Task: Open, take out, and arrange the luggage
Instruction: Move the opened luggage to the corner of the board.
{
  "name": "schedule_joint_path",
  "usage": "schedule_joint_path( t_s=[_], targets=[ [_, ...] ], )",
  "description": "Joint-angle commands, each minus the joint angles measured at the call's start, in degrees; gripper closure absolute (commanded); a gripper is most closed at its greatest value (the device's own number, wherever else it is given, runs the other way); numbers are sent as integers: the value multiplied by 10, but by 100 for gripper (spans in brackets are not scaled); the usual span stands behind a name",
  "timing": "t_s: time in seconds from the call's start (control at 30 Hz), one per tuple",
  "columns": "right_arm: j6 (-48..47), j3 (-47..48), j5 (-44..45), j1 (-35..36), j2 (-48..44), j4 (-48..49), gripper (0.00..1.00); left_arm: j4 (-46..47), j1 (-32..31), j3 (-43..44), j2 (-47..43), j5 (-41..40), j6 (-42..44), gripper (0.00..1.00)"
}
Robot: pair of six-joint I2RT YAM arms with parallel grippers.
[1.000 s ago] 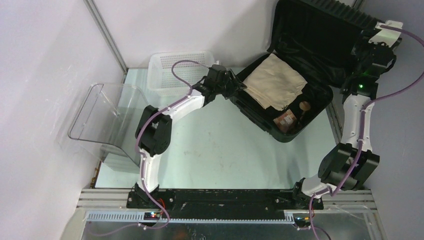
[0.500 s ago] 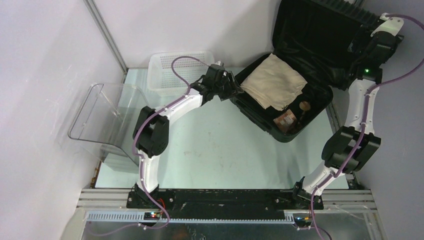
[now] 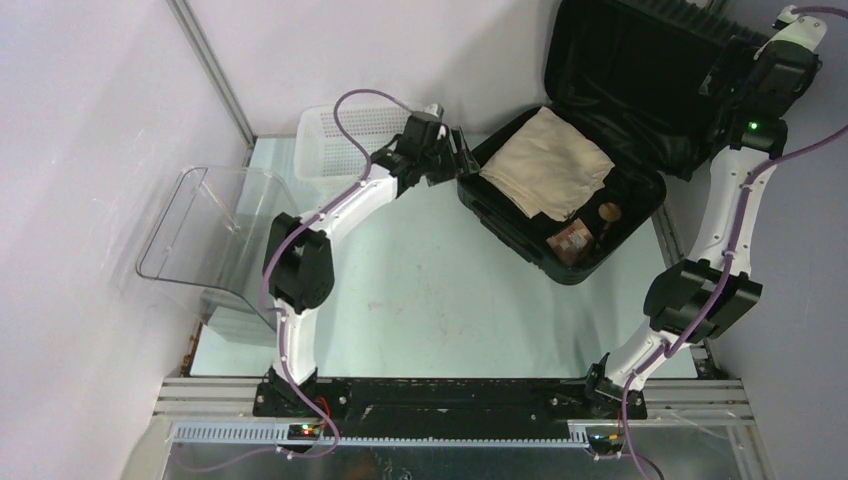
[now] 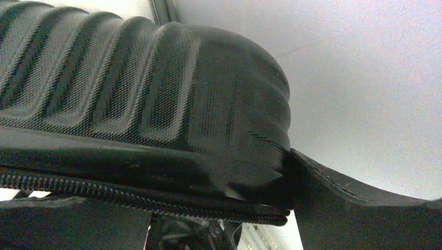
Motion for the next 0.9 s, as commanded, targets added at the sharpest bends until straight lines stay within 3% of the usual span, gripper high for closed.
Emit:
schedule_joint_path(
  t_s=[0.0, 0.17, 0.37, 0.47, 0.6, 0.8, 0.87],
  targets=[
    [15, 68, -27, 0, -11, -85, 12, -16, 14, 69, 28, -14, 38, 27],
    [41, 77, -7, -2, -20, -136, 12, -20, 20, 96, 56, -14, 36, 27],
    [70, 86, 11, -3, -7, -111, 17, -33, 23, 111, 81, -19, 39, 27],
    [88, 129, 27, -9, 20, -115, 18, -39, 23, 113, 89, -25, 30, 27],
    [114, 228, 4, -14, 66, -192, 20, -50, 26, 132, 110, -24, 4, 28],
    [157, 180, -2, -22, 46, -203, 21, -67, 25, 172, 152, -23, -1, 29],
    [160, 166, -7, -23, 36, -197, 20, -71, 25, 171, 162, -18, -4, 36]
  ],
)
